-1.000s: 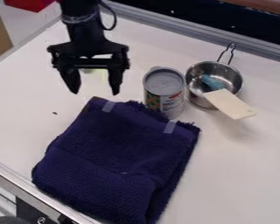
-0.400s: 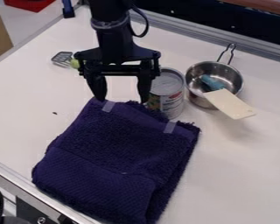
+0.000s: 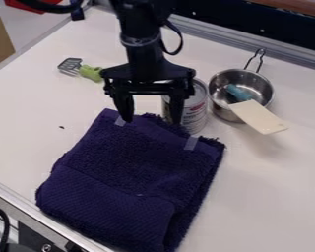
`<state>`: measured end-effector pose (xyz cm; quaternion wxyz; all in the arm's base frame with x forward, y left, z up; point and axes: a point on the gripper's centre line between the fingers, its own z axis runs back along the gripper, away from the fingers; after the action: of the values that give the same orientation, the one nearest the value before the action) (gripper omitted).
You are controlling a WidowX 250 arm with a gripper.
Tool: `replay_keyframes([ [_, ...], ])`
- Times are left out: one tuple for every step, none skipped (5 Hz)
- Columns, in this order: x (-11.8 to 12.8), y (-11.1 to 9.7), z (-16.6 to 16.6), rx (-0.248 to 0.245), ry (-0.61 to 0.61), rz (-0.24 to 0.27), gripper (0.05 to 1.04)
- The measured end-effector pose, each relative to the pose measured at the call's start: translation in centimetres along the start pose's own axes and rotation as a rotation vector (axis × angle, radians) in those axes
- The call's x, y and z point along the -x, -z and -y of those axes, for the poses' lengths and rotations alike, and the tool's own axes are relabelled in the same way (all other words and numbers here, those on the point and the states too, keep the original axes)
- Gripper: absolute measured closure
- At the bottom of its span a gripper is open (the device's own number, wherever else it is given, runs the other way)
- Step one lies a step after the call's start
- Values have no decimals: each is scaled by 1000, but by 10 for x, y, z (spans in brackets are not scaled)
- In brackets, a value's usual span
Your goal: Move can to the left top corner of the blue cloth
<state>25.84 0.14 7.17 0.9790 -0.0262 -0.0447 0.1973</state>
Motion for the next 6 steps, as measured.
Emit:
replay_keyframes([
  [-1,12,9,-10,-19,-26,84],
  [-11,22,21,-20,-38,-14,84],
  [-21,34,28,-44,-69,22,84],
  [-26,40,31,-52,-88,15,84],
  [-31,41,31,-55,-104,36,84],
  [-43,36,26,-51,-144,49,84],
])
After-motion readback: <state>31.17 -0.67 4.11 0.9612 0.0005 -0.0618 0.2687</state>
